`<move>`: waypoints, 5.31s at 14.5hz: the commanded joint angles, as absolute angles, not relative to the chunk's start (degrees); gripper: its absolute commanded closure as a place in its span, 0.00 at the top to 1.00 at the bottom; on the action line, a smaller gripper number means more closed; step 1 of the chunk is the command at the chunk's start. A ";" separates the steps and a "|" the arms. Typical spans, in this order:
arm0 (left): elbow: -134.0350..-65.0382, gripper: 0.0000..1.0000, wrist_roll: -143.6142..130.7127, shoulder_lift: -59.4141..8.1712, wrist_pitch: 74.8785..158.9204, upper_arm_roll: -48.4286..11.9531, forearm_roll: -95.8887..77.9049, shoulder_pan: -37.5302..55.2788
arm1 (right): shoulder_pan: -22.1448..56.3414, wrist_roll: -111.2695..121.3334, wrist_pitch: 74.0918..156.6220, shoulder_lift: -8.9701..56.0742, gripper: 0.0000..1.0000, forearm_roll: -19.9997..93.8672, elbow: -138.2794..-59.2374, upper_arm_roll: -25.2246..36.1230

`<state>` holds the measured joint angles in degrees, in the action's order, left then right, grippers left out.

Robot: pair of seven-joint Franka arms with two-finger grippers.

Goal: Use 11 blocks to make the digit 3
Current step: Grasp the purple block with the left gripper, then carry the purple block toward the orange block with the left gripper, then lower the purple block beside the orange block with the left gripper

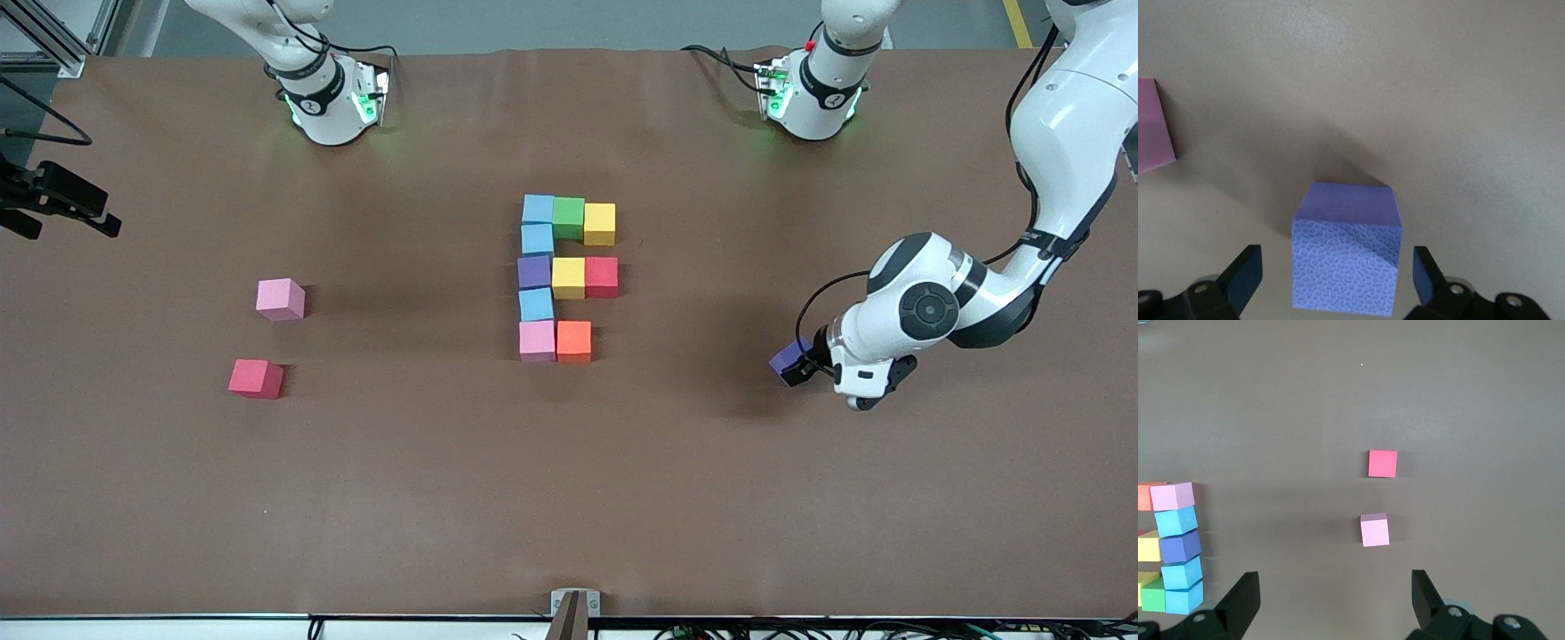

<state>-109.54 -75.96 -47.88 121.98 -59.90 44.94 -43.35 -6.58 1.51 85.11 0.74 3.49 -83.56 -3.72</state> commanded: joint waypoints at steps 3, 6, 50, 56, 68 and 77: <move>-110.21 0.99 -75.94 -47.55 122.78 -58.46 46.41 -43.16 | -7.29 1.23 85.25 0.62 1.00 2.64 -83.41 -4.31; -109.95 0.98 -75.94 -47.72 124.54 -56.96 47.02 -41.93 | -7.38 1.23 85.17 0.61 1.00 2.73 -83.41 -4.13; -82.35 0.16 -131.54 -49.04 123.31 -35.77 24.43 3.86 | -7.73 1.23 84.81 0.53 1.00 2.55 -83.50 -3.96; -82.88 0.16 -143.16 -49.48 125.06 -35.33 24.96 7.56 | -7.73 1.23 85.17 0.53 1.00 2.55 -83.41 -3.87; -86.65 0.17 -148.80 -49.66 128.76 -31.38 25.22 12.74 | -7.82 1.23 85.17 0.53 1.00 2.64 -83.41 -3.87; -88.33 0.17 -146.08 -49.48 128.76 -31.82 25.22 13.45 | -8.26 1.23 85.17 0.53 1.00 2.72 -83.32 -3.87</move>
